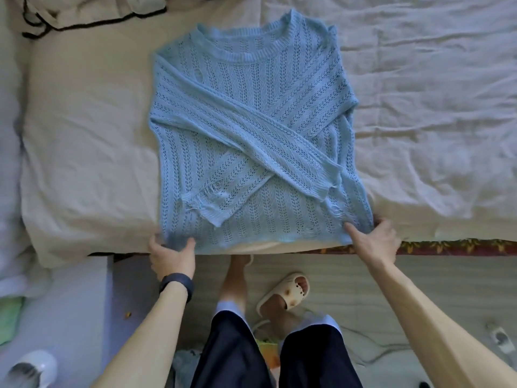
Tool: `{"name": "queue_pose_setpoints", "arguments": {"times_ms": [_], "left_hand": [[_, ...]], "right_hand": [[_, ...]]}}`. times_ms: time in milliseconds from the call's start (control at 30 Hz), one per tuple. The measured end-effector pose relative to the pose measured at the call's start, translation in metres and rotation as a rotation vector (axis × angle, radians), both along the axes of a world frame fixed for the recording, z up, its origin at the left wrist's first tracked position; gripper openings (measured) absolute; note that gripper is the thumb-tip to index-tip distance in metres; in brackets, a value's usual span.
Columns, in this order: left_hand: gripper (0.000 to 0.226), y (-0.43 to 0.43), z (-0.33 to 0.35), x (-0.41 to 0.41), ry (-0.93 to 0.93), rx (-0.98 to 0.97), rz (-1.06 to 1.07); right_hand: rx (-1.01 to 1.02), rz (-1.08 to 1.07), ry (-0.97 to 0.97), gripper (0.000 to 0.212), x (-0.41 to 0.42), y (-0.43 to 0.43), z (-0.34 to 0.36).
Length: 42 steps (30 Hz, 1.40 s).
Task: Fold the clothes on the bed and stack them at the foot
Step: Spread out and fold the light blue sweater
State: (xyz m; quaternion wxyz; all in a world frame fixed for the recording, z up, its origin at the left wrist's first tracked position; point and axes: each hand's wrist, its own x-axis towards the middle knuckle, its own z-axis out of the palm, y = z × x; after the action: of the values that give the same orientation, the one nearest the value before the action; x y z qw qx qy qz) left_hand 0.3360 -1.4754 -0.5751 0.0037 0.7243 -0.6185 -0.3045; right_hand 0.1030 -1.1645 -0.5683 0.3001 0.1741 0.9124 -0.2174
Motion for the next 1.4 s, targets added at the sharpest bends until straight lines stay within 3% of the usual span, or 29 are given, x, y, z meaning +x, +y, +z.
{"name": "queue_pose_setpoints", "arguments": {"times_ms": [67, 100, 167, 267, 300, 400, 667, 800, 1067, 1167, 1300, 1400], "left_hand": [[0.052, -0.02, -0.006, 0.012, 0.011, 0.253, 0.038], [0.039, -0.027, -0.007, 0.017, -0.008, 0.29, -0.013], [0.033, -0.036, -0.008, 0.025, -0.023, 0.252, -0.094], [0.015, -0.041, 0.006, 0.035, 0.085, 0.322, -0.049], [0.008, -0.043, 0.014, 0.039, 0.164, 0.415, 0.029], [0.016, -0.045, 0.049, 0.051, 0.332, 0.598, 0.206], [0.015, -0.049, 0.172, 0.062, 0.417, 0.446, 0.144], [0.013, -0.048, 0.211, 0.074, 0.471, 0.357, 0.219], [0.015, -0.026, 0.213, 0.092, 0.513, 0.498, 0.366], [0.017, -0.044, 0.203, 0.078, 0.515, 0.5, 0.352], [0.013, -0.091, 0.192, 0.038, 0.527, 0.479, 0.342], [0.015, -0.133, 0.185, -0.008, 0.545, 0.461, 0.3]], "right_hand": [[-0.067, 0.008, -0.112, 0.053, 0.001, 0.009, -0.001], [-0.125, -0.011, -0.123, 0.042, 0.003, 0.014, -0.002], [-0.266, -0.122, -0.097, 0.024, 0.007, 0.022, -0.002], [-0.53, -0.448, -0.105, 0.004, 0.015, 0.031, 0.01], [-0.587, -0.526, -0.107, 0.003, 0.017, 0.034, 0.017], [-0.602, -0.575, -0.042, 0.005, 0.024, 0.044, 0.05], [-0.632, -0.538, 0.056, 0.015, 0.037, 0.041, 0.159], [-0.696, -0.714, 0.131, 0.015, 0.057, 0.046, 0.192], [-0.602, -0.709, -0.005, 0.021, 0.085, 0.05, 0.196], [-0.636, -0.731, 0.051, 0.023, 0.06, 0.038, 0.193], [-0.636, -0.718, 0.079, 0.011, 0.002, 0.005, 0.181], [-0.643, -0.718, 0.084, 0.019, -0.049, -0.036, 0.17]]}}
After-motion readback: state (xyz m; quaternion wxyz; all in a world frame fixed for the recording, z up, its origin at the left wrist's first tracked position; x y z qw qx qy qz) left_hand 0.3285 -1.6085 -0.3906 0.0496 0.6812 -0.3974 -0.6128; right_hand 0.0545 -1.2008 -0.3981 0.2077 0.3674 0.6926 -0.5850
